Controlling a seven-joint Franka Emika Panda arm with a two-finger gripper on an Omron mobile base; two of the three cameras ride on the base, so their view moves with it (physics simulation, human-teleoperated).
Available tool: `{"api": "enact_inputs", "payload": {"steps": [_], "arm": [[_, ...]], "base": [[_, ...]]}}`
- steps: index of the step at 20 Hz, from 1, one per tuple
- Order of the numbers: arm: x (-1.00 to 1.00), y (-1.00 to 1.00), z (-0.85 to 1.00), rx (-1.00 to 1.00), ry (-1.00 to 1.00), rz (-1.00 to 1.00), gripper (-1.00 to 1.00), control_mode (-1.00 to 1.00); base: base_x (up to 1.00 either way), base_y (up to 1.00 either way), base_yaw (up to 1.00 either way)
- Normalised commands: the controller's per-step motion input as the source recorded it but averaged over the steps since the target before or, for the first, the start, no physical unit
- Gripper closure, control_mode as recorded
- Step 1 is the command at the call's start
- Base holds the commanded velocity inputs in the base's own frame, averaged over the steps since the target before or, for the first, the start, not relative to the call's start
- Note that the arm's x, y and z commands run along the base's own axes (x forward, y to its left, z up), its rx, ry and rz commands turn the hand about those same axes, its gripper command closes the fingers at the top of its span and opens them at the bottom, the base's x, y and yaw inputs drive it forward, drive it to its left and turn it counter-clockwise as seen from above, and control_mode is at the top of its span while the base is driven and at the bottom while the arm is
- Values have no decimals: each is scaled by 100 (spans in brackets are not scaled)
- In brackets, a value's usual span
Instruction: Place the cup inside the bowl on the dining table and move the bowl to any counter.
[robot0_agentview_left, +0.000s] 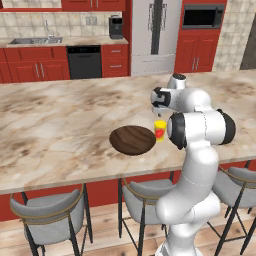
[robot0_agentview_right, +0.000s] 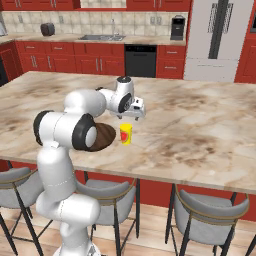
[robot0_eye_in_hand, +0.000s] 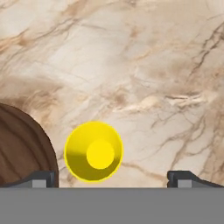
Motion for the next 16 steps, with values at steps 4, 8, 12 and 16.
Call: {"api": "enact_inputs", "payload": {"steps": [4,8,12,16], "arm": [[0,-1,-11,0,2,0,-100,-100],[0,-2,-17,0,1,0,-100,-100],[2,-4,-23,0,0,0,-100,-100],[19,-4,-18,0,0,0,-100,-100]], "base": [[0,0,0],[0,0,0],[0,0,0],[0,0,0]]}}
